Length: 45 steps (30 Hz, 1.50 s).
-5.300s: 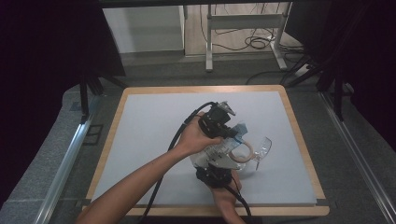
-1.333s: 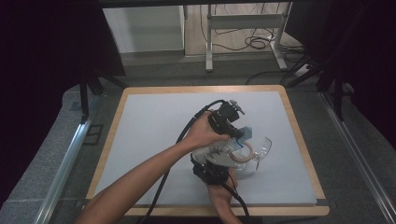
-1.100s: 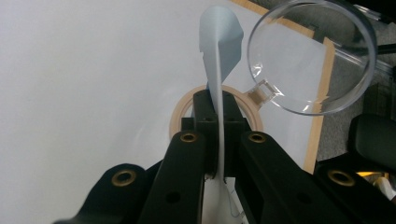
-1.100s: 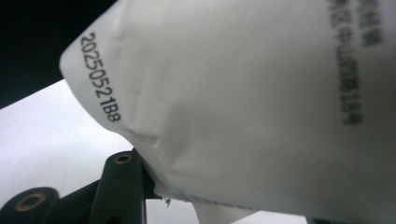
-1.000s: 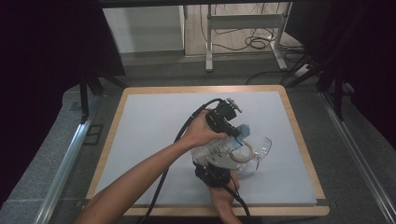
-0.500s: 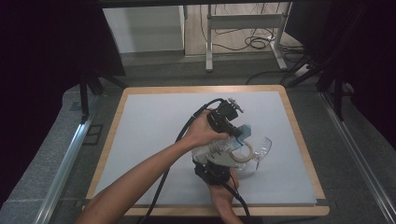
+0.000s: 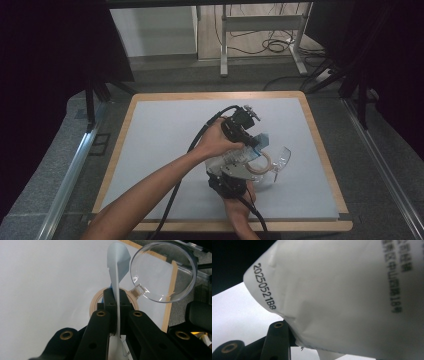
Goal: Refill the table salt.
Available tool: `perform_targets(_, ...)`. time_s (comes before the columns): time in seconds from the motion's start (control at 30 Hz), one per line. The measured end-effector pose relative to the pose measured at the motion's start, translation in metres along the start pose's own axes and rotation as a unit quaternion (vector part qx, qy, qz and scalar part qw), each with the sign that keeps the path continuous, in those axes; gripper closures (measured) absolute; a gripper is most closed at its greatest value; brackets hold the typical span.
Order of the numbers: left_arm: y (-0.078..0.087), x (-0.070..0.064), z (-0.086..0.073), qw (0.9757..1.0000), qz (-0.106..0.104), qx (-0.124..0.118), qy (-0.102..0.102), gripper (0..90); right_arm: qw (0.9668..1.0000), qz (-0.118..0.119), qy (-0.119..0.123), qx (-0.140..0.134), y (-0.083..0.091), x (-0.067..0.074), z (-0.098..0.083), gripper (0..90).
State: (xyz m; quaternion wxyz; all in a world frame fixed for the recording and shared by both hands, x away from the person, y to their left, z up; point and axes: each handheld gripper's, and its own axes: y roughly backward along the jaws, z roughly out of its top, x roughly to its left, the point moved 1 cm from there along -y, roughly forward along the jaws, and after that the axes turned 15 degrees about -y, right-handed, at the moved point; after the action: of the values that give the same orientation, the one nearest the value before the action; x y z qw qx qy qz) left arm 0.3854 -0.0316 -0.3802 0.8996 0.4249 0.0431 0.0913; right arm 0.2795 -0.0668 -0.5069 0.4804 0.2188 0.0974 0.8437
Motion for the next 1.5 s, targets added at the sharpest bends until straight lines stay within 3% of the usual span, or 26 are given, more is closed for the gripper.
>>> perform_targets(0.2, 0.0, -0.0007, -0.0021, 1.0, -0.003, 0.005, -0.005, 90.0, 0.9999, 0.001, -0.011, 0.005, -0.0007, -0.002, -0.0045, 49.4)
perform_targets(0.93, 0.0053, -0.0032, -0.003, 1.0, -0.003, -0.002, -0.004, 90.0, 1.0, -0.001, -0.008, 0.003, -0.001, -0.0025, -0.0043, 49.1)
perform_targets(1.5, 0.0031, -0.0047, 0.0053, 0.9999, -0.004, 0.01, -0.009, 90.0, 0.999, 0.016, -0.04, -0.008, 0.0003, 0.0018, 0.0046, 48.6)
